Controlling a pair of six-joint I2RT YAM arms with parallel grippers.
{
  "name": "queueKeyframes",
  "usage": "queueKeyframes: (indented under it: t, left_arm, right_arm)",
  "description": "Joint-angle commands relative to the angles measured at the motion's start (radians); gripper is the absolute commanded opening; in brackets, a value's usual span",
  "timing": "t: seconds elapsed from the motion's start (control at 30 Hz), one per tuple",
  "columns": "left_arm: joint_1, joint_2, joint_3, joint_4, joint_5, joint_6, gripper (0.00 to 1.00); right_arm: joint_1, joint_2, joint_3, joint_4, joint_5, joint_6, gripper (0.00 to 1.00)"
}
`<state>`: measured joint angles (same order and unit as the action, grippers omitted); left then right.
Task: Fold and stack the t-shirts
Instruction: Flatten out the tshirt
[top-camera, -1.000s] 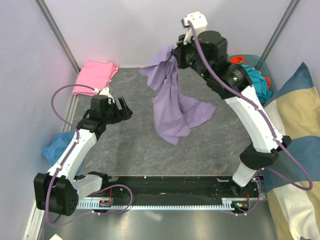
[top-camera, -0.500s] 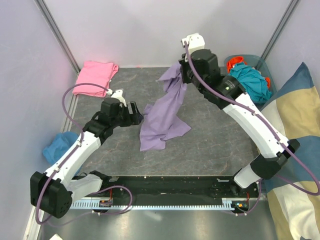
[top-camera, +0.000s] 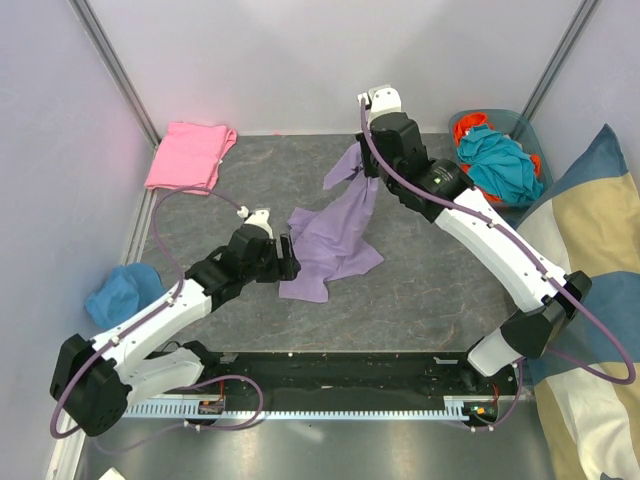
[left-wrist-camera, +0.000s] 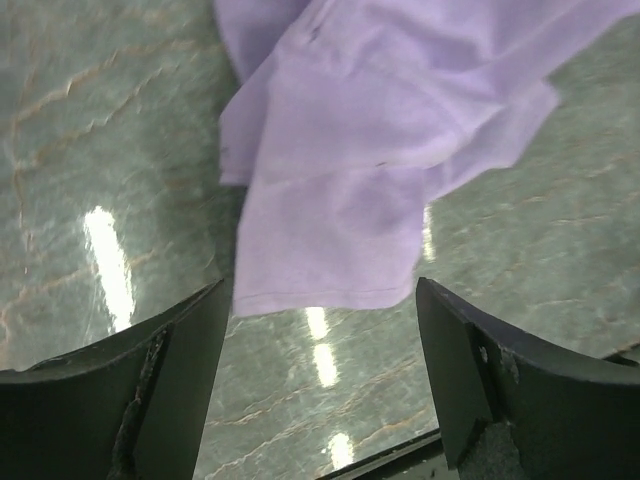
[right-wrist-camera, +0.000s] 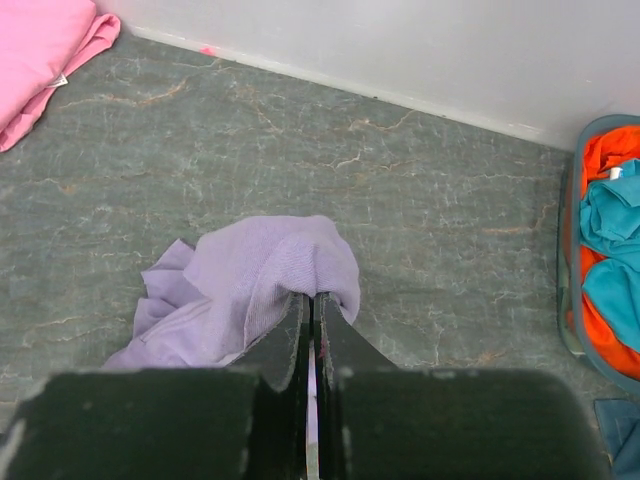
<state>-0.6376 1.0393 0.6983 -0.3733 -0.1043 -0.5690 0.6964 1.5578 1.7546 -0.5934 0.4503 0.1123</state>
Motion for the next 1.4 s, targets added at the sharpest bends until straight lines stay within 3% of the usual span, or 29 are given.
queueKeyframes:
  t: [0.0,0.17,0.53,0.63,0.73,0.9,1.0,1.17,1.37]
  left_arm:
    - [-0.02,0.053,-0.031,-0.01,-0.124,-0.1,0.82]
    - [-0.02,0.1,-0.046,0.026,-0.202,-0.106,0.79]
    - [-0.02,0.223,-0.106,0.283,-0.16,-0.08,0.63]
    - [-0.02,0.257,-0.1,0.303,-0.141,-0.08,0.4]
    - [-0.02,0.286,-0.095,0.32,-0.118,-0.074,0.02]
    - [-0.02,0.26,-0.088,0.3,-0.103,-0.063,0.02]
    - [-0.02,0.18,-0.03,0.176,-0.124,-0.033,0.02]
    - [-0.017,-0.01,0.223,-0.079,-0.256,0.044,0.02]
    - [-0.013,-0.051,0.596,-0.271,-0.412,0.214,0.02]
  right_arm:
    - [-0.011,-0.033,-0.001,0.053,-0.004,0.012,0.0]
    - [-0.014,-0.035,-0.003,0.05,-0.024,0.009,0.0]
    - [-0.024,-0.059,-0.037,0.038,-0.048,0.009,0.0]
    - [-0.029,-0.068,-0.047,0.038,-0.047,0.009,0.0]
    - [-0.031,-0.077,-0.061,0.04,-0.047,0.013,0.0]
    - [-0.035,-0.093,-0.076,0.041,-0.033,0.013,0.0]
    - [-0.043,-0.108,-0.089,0.044,-0.013,0.013,0.0]
    - [-0.049,-0.145,-0.099,0.055,0.046,0.009,0.0]
    - [-0.051,-0.194,-0.101,0.079,0.105,0.003,0.0]
